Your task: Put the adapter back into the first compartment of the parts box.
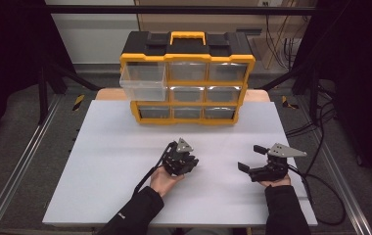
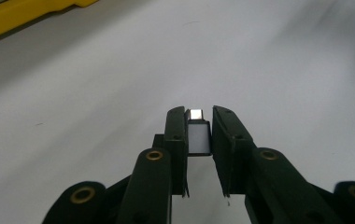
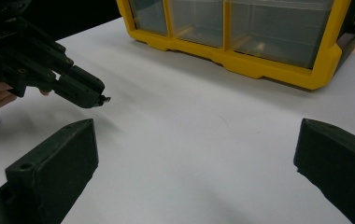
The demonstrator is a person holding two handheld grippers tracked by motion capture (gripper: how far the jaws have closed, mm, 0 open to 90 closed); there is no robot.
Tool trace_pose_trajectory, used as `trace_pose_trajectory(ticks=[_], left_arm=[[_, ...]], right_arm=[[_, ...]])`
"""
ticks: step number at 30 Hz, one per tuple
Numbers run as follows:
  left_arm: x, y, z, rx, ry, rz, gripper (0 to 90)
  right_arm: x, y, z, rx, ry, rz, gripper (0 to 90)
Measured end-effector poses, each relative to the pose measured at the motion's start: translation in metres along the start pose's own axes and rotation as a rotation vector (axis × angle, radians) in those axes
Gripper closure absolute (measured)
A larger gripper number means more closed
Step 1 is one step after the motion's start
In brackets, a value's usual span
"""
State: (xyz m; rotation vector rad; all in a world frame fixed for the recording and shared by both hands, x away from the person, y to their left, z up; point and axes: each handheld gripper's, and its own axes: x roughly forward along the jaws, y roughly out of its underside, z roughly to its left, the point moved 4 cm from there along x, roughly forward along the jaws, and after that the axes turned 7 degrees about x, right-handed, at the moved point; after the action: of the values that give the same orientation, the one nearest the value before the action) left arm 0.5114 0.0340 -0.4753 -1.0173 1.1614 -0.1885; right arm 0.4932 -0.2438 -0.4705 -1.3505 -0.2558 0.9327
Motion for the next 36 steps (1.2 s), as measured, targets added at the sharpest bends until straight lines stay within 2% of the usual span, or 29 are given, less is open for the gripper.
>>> trace_pose_trajectory(ticks=[13,36], left_arm=[[-0.018,-0.003,0.007,0.005,-0.014,-0.011,75.4],[-0.048,-0.012,0.017,0.008,-0.012,-0.033,75.4]], right_arm=[[0.0,0.0,0.0,0.001,0.0,0.001,0.3],[0.0,0.0,0.0,0.002,-0.002,0.003,0.3]])
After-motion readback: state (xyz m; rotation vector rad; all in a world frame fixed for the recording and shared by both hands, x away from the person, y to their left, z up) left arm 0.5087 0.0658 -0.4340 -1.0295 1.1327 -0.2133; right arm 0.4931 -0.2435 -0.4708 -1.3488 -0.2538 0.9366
